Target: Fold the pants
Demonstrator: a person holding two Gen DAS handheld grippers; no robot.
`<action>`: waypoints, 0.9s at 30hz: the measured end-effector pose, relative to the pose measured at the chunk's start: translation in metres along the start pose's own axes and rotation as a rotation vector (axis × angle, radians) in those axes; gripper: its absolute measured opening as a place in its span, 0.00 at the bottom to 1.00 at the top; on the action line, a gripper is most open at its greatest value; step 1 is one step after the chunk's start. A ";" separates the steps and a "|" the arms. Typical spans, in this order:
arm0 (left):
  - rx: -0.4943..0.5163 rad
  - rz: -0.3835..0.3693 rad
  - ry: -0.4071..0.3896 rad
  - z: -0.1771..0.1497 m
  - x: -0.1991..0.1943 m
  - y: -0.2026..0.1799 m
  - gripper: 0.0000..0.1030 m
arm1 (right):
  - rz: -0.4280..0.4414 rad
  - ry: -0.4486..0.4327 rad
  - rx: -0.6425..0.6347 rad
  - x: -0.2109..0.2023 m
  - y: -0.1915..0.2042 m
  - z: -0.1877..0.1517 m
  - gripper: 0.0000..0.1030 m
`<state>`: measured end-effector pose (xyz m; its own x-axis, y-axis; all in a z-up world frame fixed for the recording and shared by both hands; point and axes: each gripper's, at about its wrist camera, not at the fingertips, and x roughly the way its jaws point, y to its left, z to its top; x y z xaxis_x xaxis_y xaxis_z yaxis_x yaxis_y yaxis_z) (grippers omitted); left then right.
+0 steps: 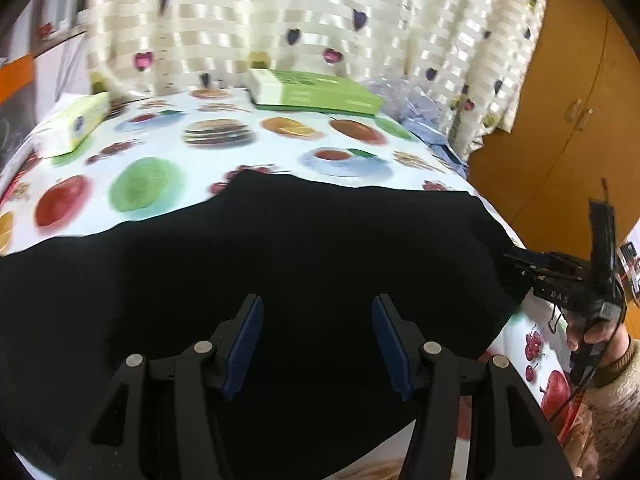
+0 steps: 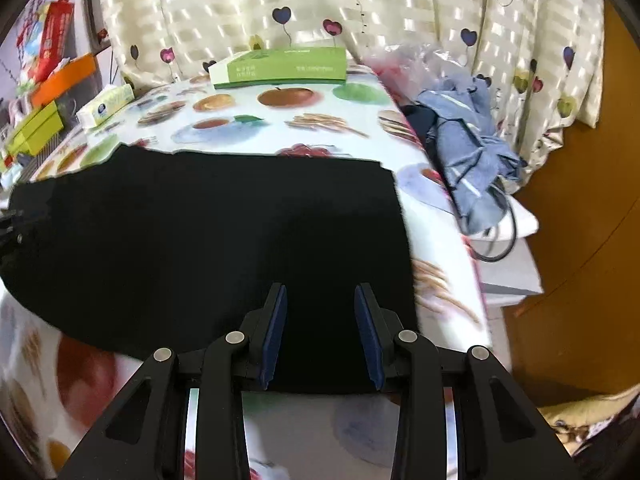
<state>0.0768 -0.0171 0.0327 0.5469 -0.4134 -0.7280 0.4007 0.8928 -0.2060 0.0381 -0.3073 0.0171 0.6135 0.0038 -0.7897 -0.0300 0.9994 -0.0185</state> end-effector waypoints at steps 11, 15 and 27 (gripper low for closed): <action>0.082 -0.068 0.053 0.011 0.035 -0.043 0.58 | -0.002 -0.015 0.169 -0.017 -0.043 -0.013 0.38; 0.091 -0.092 0.063 0.013 0.041 -0.056 0.58 | 0.006 0.005 0.114 -0.012 -0.031 -0.014 0.39; 0.113 -0.113 0.072 0.014 0.051 -0.075 0.58 | 0.032 -0.003 0.211 -0.020 -0.040 -0.024 0.59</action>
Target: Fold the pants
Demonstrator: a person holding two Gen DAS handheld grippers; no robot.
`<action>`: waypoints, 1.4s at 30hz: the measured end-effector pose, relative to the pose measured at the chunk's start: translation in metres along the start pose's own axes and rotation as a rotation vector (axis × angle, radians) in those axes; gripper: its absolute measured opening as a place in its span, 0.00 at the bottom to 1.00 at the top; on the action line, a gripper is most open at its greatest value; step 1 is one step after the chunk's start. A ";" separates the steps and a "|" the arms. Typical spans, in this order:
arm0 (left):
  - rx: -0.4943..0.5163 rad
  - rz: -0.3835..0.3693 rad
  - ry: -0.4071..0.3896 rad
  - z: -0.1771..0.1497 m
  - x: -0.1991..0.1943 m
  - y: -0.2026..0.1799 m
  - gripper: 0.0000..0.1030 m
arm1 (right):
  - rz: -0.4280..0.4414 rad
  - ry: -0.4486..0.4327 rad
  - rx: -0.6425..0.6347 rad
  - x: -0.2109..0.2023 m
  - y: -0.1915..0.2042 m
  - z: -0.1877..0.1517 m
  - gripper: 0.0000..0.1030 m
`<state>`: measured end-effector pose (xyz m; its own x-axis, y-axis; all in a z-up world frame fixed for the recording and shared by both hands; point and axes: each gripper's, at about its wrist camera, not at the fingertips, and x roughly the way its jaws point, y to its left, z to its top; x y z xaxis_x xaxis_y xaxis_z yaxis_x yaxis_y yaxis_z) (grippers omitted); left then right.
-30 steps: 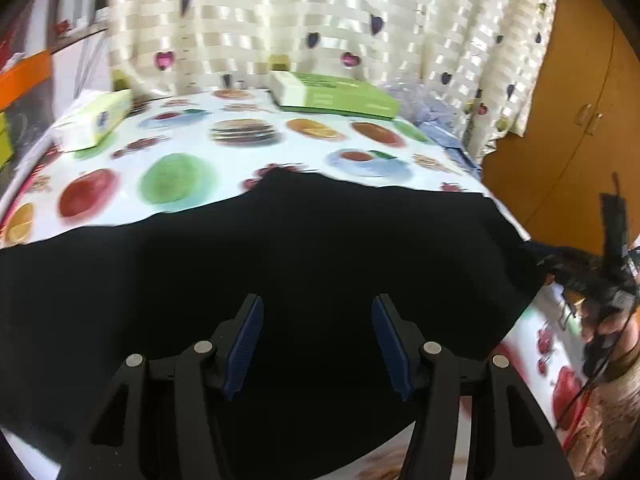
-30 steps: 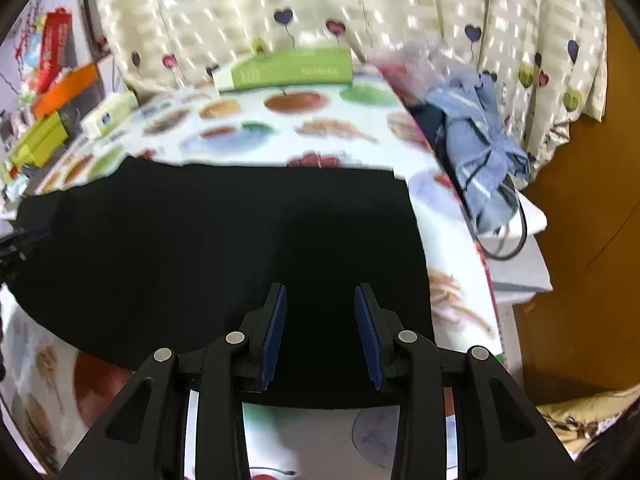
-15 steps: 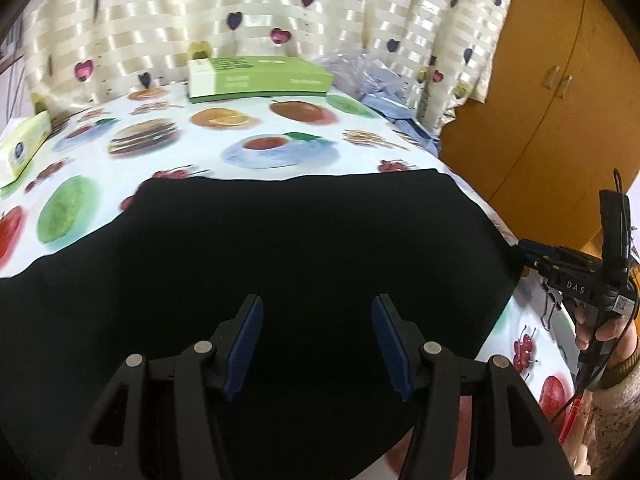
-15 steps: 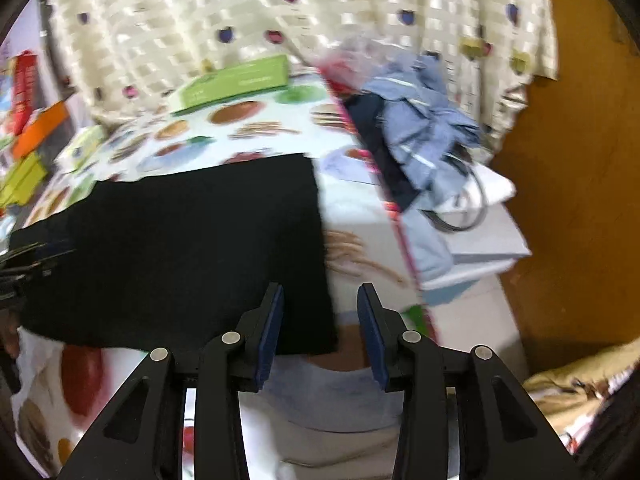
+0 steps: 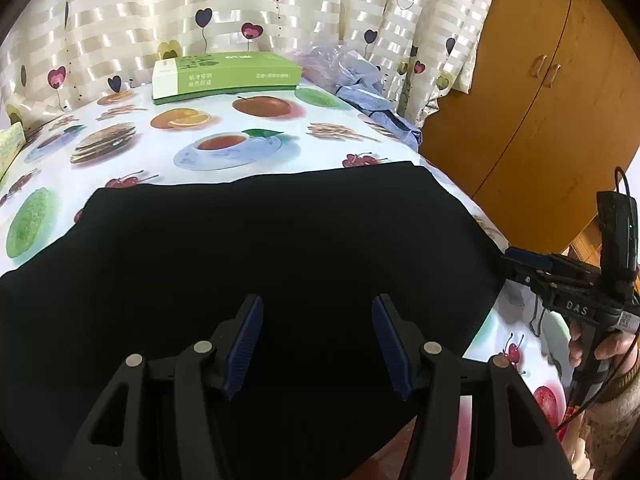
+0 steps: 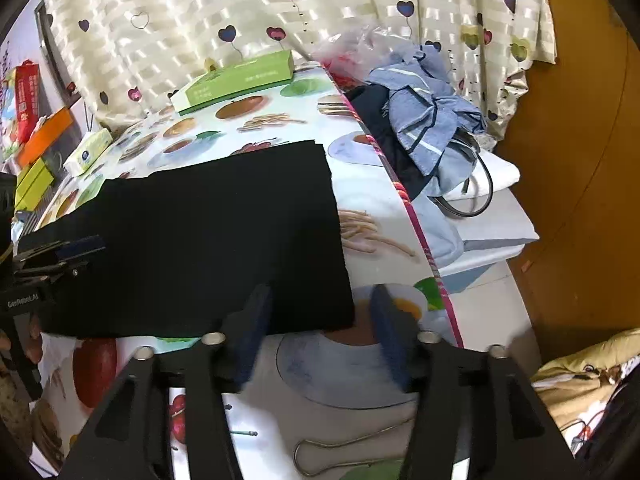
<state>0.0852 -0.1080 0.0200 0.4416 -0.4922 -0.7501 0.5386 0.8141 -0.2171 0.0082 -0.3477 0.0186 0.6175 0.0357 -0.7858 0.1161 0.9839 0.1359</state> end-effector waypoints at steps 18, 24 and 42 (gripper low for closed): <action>0.065 0.118 -0.009 -0.002 0.008 -0.021 0.63 | -0.015 -0.003 -0.009 0.008 0.017 0.005 0.61; 0.108 0.160 -0.012 -0.004 0.010 -0.027 0.65 | 0.024 -0.005 0.021 0.010 0.018 0.007 0.63; 0.087 0.128 -0.018 -0.005 0.010 -0.025 0.65 | 0.454 0.027 0.286 0.022 0.007 0.002 0.43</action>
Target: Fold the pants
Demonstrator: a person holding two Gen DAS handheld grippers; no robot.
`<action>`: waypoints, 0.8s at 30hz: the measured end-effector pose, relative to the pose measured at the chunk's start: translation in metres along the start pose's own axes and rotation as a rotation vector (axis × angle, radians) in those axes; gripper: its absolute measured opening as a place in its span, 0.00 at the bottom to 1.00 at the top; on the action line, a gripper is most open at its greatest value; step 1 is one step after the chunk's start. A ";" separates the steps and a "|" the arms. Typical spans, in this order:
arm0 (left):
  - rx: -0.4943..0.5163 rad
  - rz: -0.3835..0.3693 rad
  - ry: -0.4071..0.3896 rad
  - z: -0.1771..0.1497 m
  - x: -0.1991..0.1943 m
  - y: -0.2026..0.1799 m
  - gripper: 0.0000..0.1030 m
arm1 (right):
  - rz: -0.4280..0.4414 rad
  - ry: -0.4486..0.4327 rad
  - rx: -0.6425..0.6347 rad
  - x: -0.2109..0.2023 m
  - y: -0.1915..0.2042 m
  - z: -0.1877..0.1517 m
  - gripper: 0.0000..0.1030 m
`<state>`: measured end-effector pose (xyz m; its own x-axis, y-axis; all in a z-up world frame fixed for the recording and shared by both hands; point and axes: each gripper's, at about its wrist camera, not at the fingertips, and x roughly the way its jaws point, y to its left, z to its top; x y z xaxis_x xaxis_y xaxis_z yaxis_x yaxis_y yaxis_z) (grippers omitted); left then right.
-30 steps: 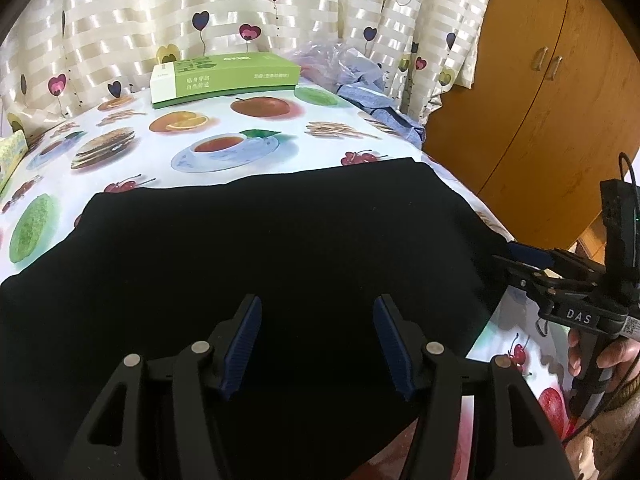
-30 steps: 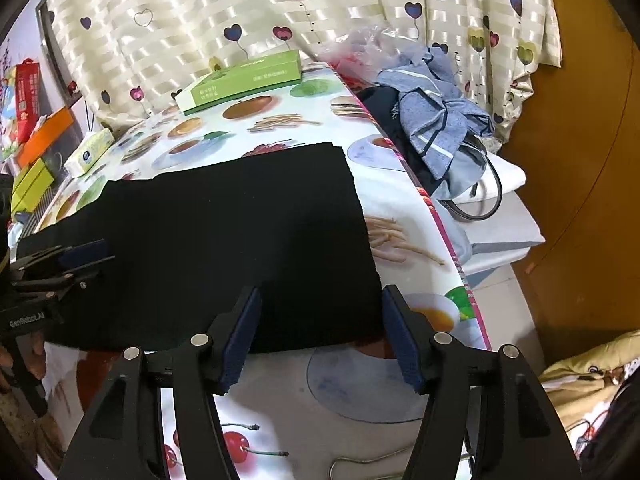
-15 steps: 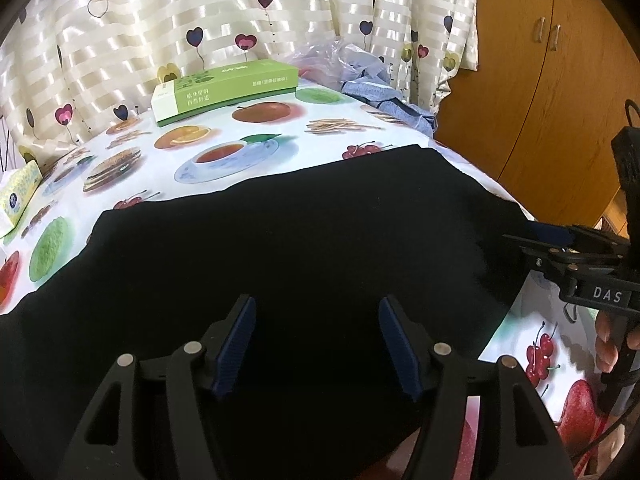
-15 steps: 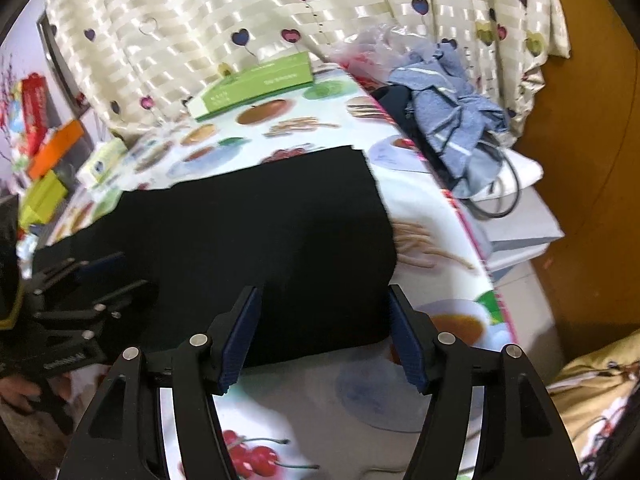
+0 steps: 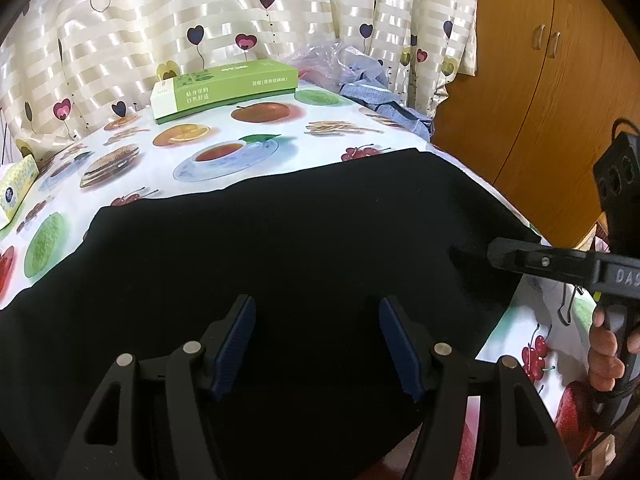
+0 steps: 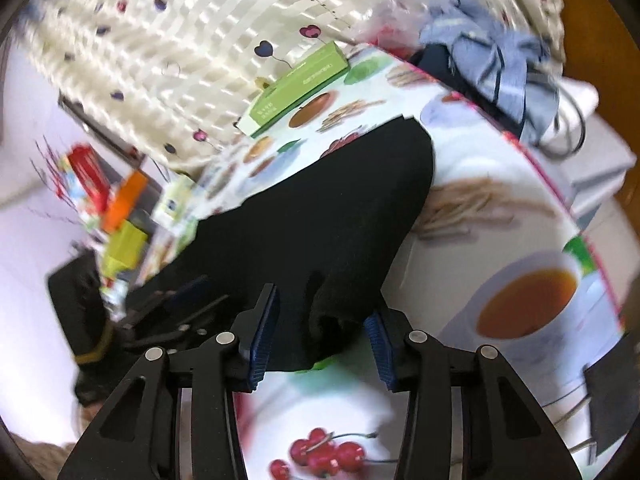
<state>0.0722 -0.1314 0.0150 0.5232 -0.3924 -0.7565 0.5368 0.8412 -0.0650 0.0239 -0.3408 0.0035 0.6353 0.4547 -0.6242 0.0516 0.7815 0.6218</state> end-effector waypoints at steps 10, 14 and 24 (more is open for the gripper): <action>-0.009 -0.023 0.000 0.000 -0.001 0.004 0.65 | -0.067 -0.090 0.076 0.004 -0.007 0.020 0.18; -0.024 -0.050 0.007 0.002 -0.001 0.009 0.65 | -0.100 -0.114 0.006 0.001 0.004 0.020 0.12; -0.195 -0.187 0.004 0.016 -0.012 0.046 0.65 | -0.078 -0.109 -0.278 0.015 0.062 0.011 0.11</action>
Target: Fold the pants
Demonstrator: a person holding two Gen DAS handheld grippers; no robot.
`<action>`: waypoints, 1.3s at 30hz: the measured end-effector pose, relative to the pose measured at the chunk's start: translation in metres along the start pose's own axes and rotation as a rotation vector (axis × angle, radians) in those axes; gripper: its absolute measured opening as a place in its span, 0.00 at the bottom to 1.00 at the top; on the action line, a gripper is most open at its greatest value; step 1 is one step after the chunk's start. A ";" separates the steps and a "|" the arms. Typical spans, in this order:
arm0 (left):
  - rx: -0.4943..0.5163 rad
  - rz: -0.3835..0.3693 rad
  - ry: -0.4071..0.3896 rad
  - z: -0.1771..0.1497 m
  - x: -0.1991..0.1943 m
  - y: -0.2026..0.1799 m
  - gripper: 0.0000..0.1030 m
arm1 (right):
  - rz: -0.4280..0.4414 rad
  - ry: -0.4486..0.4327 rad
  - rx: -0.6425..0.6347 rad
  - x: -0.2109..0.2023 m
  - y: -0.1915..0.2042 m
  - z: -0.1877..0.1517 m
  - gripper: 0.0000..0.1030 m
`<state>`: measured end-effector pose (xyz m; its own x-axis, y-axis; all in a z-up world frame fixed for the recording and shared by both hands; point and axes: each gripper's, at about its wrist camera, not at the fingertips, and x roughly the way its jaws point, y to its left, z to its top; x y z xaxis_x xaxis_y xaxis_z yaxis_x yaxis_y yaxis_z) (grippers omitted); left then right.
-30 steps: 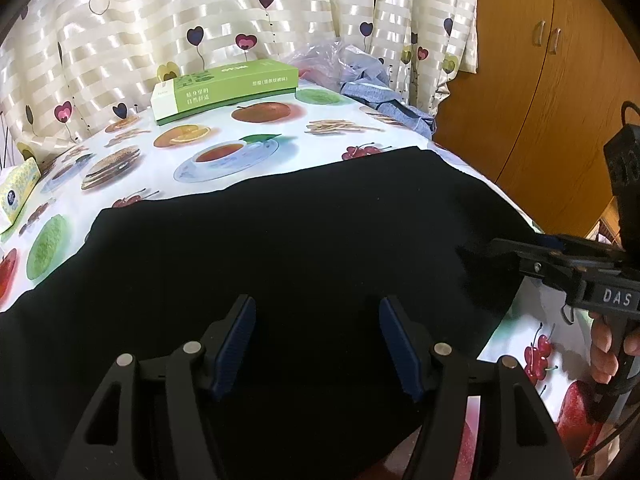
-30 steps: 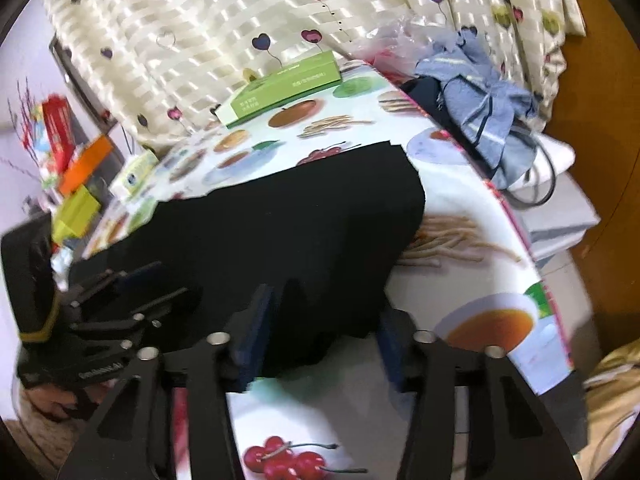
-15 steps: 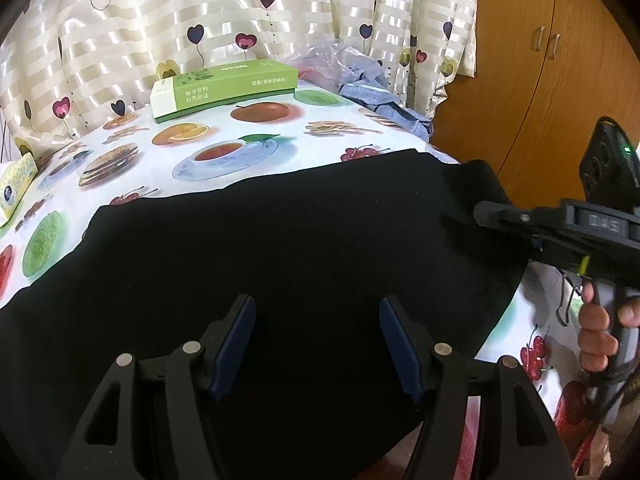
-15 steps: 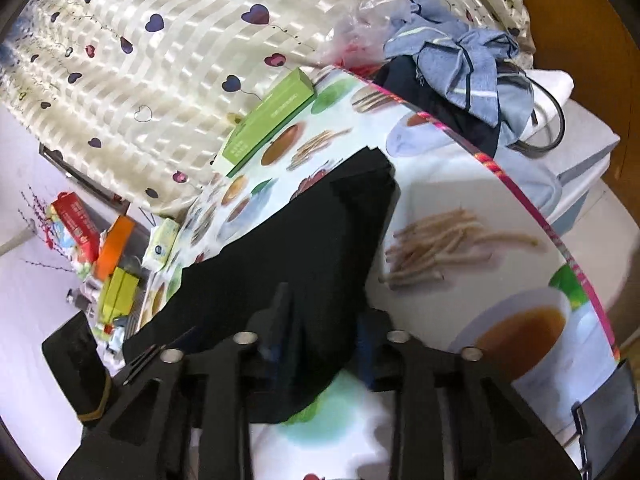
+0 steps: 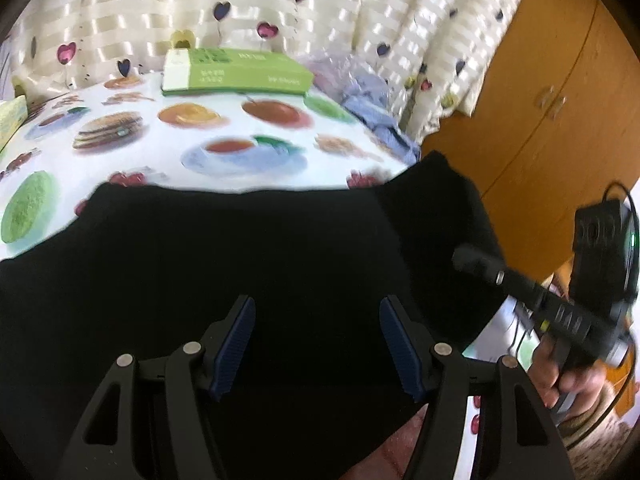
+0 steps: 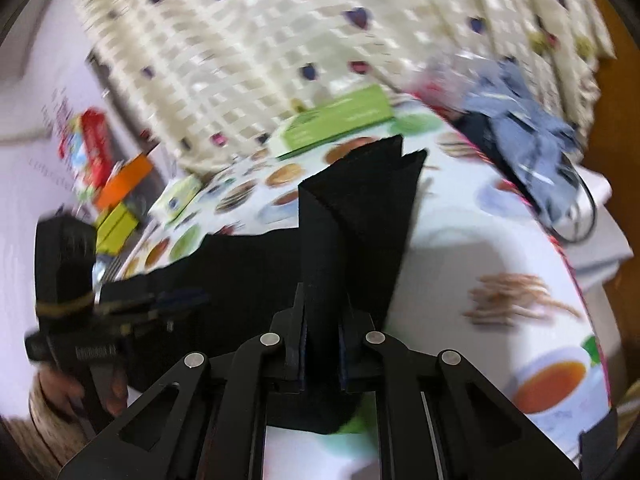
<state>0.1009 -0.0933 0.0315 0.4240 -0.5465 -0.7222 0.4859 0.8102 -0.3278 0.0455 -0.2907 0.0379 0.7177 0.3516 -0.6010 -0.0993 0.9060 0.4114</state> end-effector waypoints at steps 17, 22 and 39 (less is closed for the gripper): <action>-0.201 -0.232 -0.028 0.016 -0.011 0.047 0.69 | 0.044 0.136 -0.207 0.036 0.060 -0.024 0.11; -0.273 -0.237 0.016 0.013 -0.001 0.062 0.69 | 0.072 0.119 -0.220 0.034 0.066 -0.023 0.11; -0.353 -0.324 0.006 0.016 -0.028 0.089 0.68 | 0.231 0.079 -0.265 0.032 0.124 -0.030 0.11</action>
<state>0.1447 -0.0088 0.0326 0.2888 -0.7825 -0.5517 0.3031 0.6213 -0.7226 0.0357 -0.1604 0.0489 0.6010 0.5617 -0.5686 -0.4349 0.8267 0.3570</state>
